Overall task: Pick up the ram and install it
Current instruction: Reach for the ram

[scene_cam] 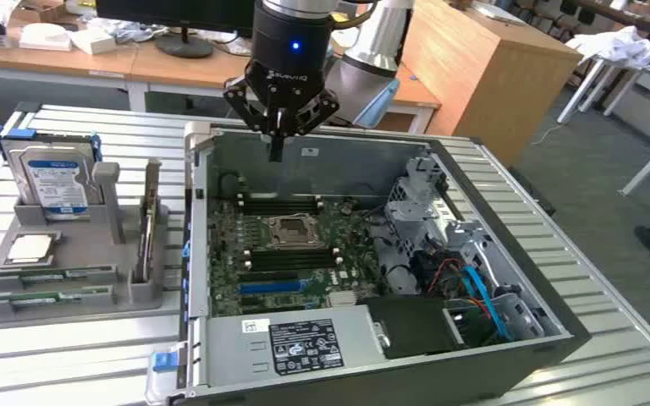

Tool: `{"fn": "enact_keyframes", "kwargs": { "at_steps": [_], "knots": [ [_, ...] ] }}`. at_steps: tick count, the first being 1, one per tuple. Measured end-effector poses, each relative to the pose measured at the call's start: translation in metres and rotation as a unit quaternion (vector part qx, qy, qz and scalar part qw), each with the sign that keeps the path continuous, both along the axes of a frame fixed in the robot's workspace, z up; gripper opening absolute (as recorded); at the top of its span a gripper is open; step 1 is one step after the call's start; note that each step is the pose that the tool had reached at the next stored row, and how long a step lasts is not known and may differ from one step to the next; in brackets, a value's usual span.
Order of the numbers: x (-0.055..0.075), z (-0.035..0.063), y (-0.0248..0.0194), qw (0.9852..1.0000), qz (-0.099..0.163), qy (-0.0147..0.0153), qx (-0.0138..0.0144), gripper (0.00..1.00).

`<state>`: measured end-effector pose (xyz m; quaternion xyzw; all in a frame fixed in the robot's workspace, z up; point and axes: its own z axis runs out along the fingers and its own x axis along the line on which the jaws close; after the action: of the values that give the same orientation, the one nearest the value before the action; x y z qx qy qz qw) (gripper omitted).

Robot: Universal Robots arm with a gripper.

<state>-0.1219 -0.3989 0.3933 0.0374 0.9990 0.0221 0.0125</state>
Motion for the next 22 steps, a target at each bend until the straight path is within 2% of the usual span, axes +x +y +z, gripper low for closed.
{"fn": "enact_keyframes", "kwargs": {
  "at_steps": [13, 22],
  "knots": [
    [-0.002, 0.0, 0.0, 1.0, 0.0, 0.0, 0.0, 0.1],
    [-0.016, -0.0001, 0.0, 1.0, 0.0, 0.0, 0.0, 0.1]
  ]
}}
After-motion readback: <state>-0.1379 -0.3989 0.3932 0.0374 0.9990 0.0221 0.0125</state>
